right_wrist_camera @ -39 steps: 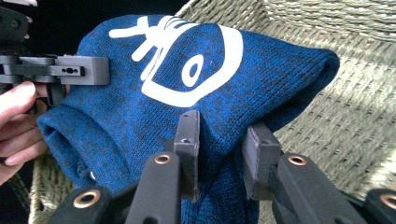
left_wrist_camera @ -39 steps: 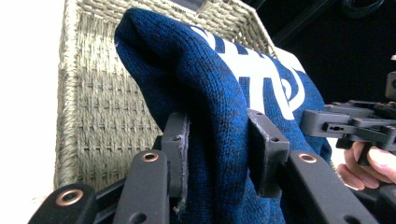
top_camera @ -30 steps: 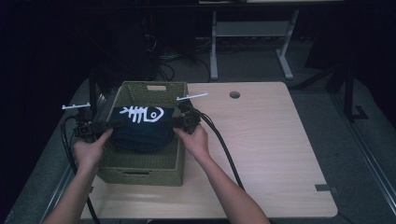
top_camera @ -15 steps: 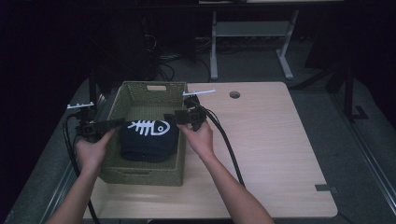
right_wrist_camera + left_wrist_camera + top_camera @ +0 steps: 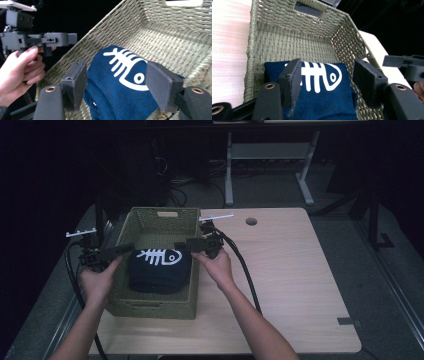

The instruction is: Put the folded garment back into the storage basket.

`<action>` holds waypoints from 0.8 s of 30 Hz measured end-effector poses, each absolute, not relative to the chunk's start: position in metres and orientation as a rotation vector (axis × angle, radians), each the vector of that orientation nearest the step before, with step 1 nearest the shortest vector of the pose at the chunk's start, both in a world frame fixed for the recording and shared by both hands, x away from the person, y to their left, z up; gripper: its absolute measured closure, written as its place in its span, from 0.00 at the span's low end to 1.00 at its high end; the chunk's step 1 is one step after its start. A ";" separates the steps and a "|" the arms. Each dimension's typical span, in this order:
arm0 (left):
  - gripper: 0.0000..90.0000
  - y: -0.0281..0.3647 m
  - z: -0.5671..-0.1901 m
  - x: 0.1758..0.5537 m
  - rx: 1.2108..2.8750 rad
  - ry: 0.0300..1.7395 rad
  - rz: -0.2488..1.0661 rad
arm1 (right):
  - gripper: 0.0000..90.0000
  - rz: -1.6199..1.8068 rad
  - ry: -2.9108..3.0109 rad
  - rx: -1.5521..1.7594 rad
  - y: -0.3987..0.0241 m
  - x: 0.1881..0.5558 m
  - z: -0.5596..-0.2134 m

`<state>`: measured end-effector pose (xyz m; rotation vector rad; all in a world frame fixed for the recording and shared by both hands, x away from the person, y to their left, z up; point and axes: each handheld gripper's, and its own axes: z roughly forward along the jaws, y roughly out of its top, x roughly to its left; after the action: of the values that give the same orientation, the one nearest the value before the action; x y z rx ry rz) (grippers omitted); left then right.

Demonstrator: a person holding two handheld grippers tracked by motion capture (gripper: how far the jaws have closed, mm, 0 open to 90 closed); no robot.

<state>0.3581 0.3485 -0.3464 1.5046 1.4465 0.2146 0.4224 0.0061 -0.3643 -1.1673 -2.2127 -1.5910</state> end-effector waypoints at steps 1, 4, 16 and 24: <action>0.43 0.349 -0.346 0.358 1.499 1.445 0.216 | 0.37 -1.588 -2.216 -1.159 0.006 0.422 -0.364; 0.41 0.348 -0.345 0.357 1.493 1.436 0.212 | 0.36 -1.604 -2.222 -1.127 0.004 0.422 -0.362; 0.35 0.338 -0.337 0.355 1.496 1.409 0.220 | 0.33 -1.636 -2.214 -1.103 -0.006 0.420 -0.354; 0.33 0.329 -0.333 0.353 1.498 1.382 0.217 | 0.32 -1.652 -2.199 -1.082 -0.018 0.417 -0.349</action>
<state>0.3529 0.3292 -0.3326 1.4979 1.3820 0.2169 0.4172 -0.0183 -0.3493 -1.0816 -2.1994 -1.6524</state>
